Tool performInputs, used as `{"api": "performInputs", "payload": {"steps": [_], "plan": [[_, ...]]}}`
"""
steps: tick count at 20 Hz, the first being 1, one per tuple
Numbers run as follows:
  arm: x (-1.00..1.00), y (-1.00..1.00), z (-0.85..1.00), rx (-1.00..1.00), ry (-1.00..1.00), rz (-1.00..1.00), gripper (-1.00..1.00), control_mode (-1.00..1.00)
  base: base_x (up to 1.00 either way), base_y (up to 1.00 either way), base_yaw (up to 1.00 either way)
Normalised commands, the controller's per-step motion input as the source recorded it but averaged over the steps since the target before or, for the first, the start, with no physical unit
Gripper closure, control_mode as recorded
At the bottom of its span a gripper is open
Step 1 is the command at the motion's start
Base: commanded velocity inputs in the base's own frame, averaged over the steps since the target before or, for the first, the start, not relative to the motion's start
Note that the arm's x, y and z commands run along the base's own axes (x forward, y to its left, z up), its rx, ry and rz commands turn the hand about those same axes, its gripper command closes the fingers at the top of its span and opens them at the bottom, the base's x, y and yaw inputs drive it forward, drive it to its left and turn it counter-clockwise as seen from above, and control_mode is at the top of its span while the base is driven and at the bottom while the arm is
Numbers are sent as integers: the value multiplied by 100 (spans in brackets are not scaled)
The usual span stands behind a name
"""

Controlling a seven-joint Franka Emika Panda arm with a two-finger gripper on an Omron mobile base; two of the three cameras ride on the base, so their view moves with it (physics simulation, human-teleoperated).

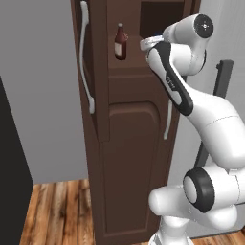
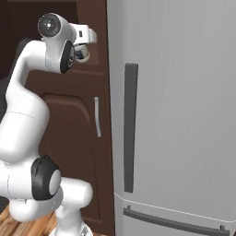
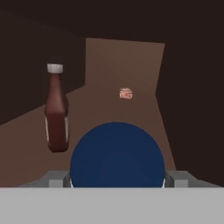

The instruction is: Pick the ketchup and mayonnaise from the counter and place them in the cabinet.

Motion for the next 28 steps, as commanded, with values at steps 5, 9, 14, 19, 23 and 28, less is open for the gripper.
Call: {"api": "performInputs", "payload": {"steps": [5, 9, 14, 19, 23, 28], "plan": [[6, 23, -2, 1, 0, 5, 100, -100, 0, 0, 0], [8, 16, -4, 0, 0, 3, 100, -100, 0, 0, 0], [15, 2, -8, 0, 0, 1, 100, -100, 0, 0, 0], [24, 0, -26, 0, 0, 0, 100, -100, 0, 0, 0], [23, 0, -47, 0, 0, 1, 100, -100, 0, 0, 0], [24, 0, -33, 0, 0, 1, 100, -100, 0, 0, 0]]}}
